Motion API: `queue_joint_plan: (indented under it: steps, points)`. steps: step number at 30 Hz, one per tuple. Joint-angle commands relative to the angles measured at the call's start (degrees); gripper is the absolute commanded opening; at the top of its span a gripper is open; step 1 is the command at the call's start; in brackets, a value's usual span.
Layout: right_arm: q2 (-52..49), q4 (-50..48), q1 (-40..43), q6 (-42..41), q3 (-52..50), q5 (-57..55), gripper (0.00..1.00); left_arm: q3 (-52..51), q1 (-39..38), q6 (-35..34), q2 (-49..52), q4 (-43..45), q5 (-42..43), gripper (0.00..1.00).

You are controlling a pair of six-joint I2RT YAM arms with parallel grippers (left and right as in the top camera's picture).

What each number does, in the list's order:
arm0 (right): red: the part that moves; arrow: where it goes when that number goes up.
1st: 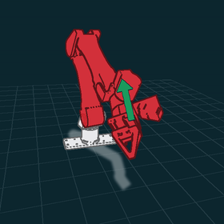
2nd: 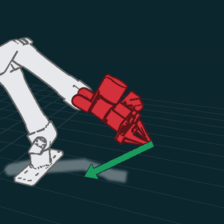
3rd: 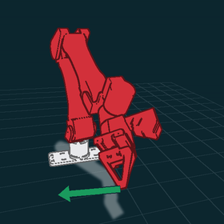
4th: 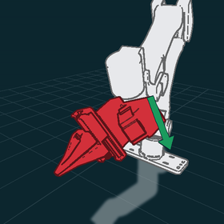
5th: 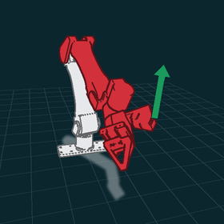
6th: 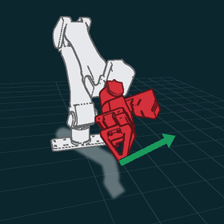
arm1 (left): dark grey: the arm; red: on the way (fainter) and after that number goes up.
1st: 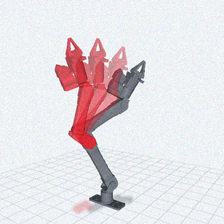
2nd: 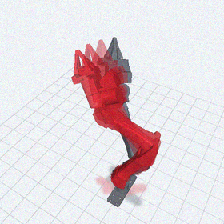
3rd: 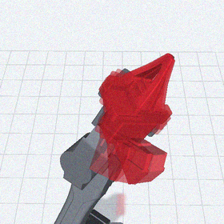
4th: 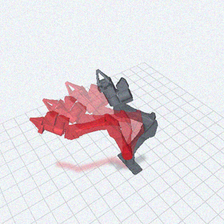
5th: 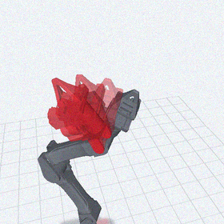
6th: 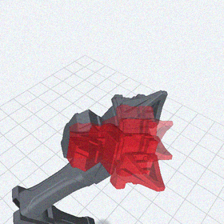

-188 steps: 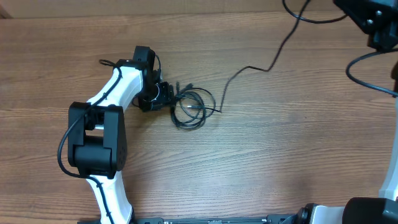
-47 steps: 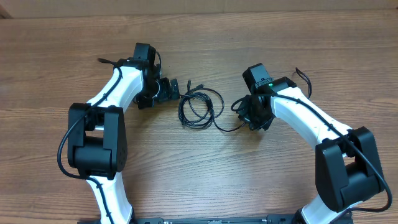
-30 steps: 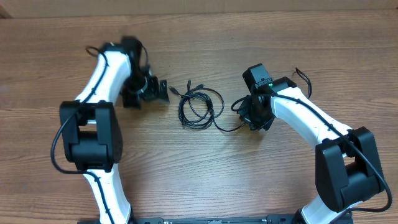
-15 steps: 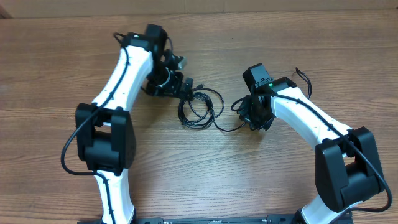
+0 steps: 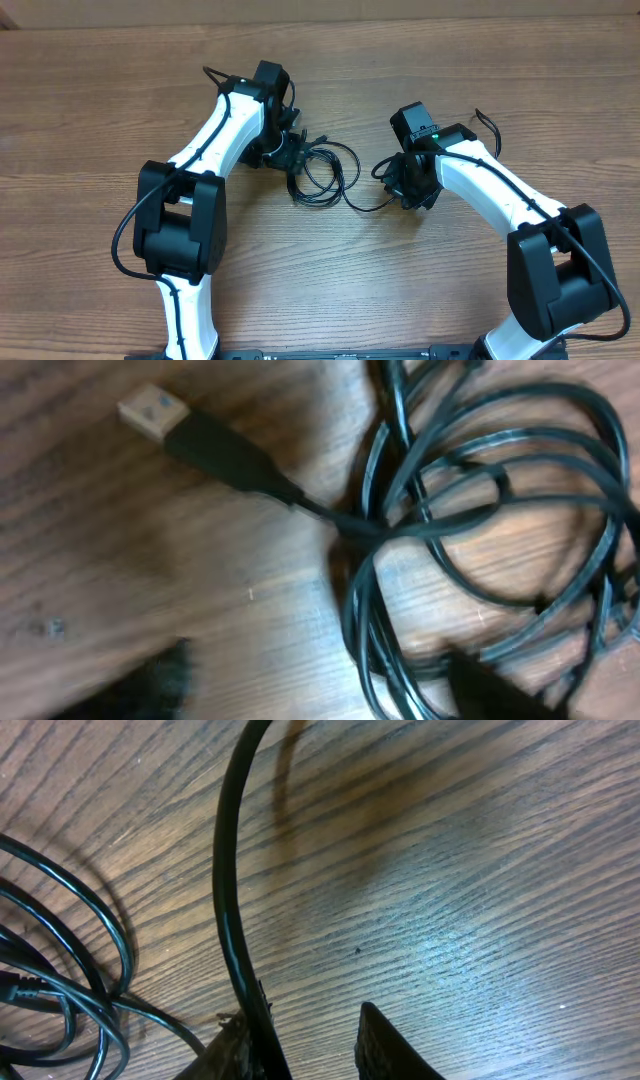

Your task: Untangle cables

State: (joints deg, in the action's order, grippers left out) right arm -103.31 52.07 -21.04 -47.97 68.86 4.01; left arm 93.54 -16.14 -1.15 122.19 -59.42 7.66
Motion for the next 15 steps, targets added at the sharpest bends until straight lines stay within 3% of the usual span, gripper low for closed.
queue_joint_plan:
  steps: [1,8,12,15]
  points:
    - [0.4,-0.2,-0.2,0.0,-0.3,-1.0,0.28,-3.0,-0.2,-1.9,0.5,2.7,0.1,0.45]
    - [0.4,-0.2,-0.2,0.0,-0.3,-1.0,0.29,-7.7,-0.2,-4.2,0.5,9.2,0.1,0.38]
    - [0.4,-0.3,-0.2,0.0,-0.3,-1.0,0.29,-7.7,-0.2,-4.2,0.5,9.9,0.1,0.04]
    - [0.4,-0.3,-0.2,0.0,-0.3,-1.0,0.29,-7.6,-0.2,-4.2,0.5,10.0,0.1,0.04]
